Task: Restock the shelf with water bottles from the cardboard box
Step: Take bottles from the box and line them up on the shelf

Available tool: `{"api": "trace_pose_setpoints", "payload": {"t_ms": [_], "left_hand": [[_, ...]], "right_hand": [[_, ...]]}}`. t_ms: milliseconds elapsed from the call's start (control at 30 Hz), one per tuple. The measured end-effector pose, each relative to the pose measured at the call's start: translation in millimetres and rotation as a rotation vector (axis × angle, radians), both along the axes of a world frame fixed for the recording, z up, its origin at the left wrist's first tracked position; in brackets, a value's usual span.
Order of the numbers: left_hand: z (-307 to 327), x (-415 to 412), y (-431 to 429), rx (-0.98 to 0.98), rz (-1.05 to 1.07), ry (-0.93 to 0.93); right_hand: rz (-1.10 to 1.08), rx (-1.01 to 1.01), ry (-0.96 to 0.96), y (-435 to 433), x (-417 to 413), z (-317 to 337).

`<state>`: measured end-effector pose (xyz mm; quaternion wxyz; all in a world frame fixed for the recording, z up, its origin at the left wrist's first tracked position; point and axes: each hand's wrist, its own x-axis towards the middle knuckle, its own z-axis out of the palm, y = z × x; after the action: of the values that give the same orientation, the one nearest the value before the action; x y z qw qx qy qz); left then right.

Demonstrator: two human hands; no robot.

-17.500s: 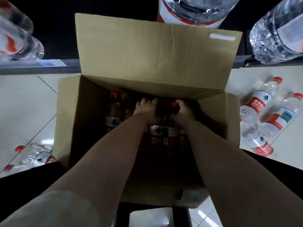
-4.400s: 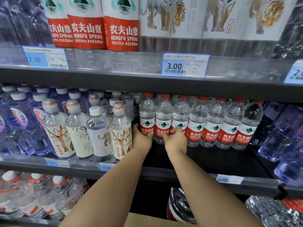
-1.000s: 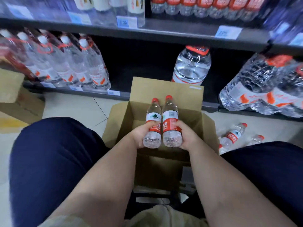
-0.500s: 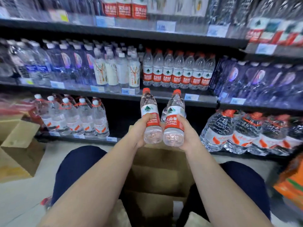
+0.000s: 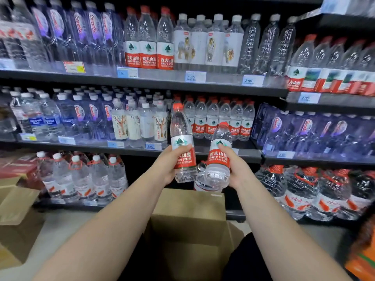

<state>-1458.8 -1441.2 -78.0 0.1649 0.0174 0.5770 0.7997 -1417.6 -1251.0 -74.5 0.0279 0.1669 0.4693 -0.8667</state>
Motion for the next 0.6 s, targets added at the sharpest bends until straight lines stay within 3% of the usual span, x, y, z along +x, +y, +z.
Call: {"api": "trace_pose_setpoints", "payload": {"t_ms": [300,600], "left_hand": [[-14.0,-68.2,12.2,0.063,0.144,-0.315],[-13.3,-163.5,33.3,-0.229,0.185,-0.001]], "right_hand": [[-0.072,0.103,-0.064,10.0,-76.9,-9.2],[-0.028,0.471,0.126,19.7,-177.1,-13.0]]}}
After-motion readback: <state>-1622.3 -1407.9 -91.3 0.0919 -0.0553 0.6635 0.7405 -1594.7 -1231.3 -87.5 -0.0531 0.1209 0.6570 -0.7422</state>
